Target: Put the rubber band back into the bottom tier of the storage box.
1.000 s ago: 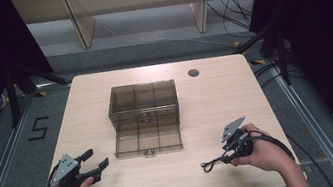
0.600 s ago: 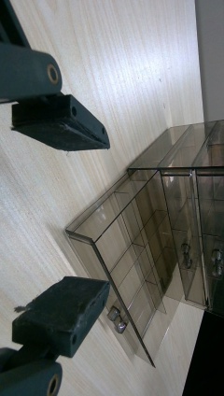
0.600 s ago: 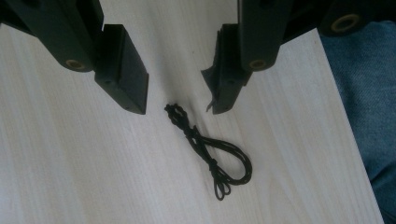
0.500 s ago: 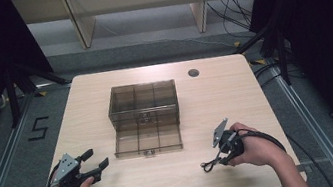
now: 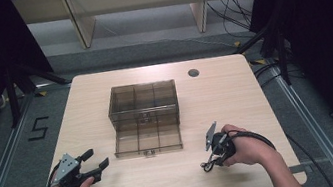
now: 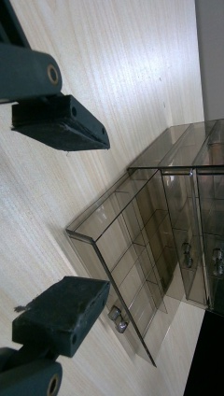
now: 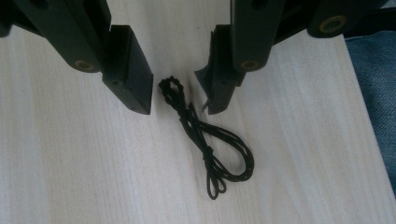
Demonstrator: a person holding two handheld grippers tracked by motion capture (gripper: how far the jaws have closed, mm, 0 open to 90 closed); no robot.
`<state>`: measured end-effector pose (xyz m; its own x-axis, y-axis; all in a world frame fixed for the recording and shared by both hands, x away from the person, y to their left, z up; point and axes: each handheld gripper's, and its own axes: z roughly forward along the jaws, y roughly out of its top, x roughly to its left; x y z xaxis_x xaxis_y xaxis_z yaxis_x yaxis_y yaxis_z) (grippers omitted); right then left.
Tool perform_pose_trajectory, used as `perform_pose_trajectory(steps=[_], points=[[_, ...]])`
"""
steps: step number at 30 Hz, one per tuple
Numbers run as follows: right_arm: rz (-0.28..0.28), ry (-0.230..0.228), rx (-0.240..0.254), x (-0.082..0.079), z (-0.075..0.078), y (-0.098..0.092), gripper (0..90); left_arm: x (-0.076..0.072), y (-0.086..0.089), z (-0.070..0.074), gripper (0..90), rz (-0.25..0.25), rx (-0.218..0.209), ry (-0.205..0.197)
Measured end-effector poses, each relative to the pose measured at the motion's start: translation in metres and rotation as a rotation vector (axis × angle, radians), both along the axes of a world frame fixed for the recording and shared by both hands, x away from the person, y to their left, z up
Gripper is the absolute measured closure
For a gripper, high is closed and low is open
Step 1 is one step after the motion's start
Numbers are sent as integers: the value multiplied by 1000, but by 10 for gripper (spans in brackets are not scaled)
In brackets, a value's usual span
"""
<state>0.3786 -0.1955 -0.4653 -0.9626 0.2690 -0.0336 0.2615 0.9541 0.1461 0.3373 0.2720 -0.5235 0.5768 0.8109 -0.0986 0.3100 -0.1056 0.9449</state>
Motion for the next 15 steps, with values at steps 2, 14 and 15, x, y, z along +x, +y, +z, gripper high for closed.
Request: perform_pose_trajectory(steps=[2,14,15], points=[[3,-2,-8,1,-1,2,632,0,0,0,262,0,-2,0],[32,29,-36,1,-4,10,681,0,0,0,266,0,-2,2],[58,25,-35,3,-5,10,689,0,0,0,266,0,-2,2]])
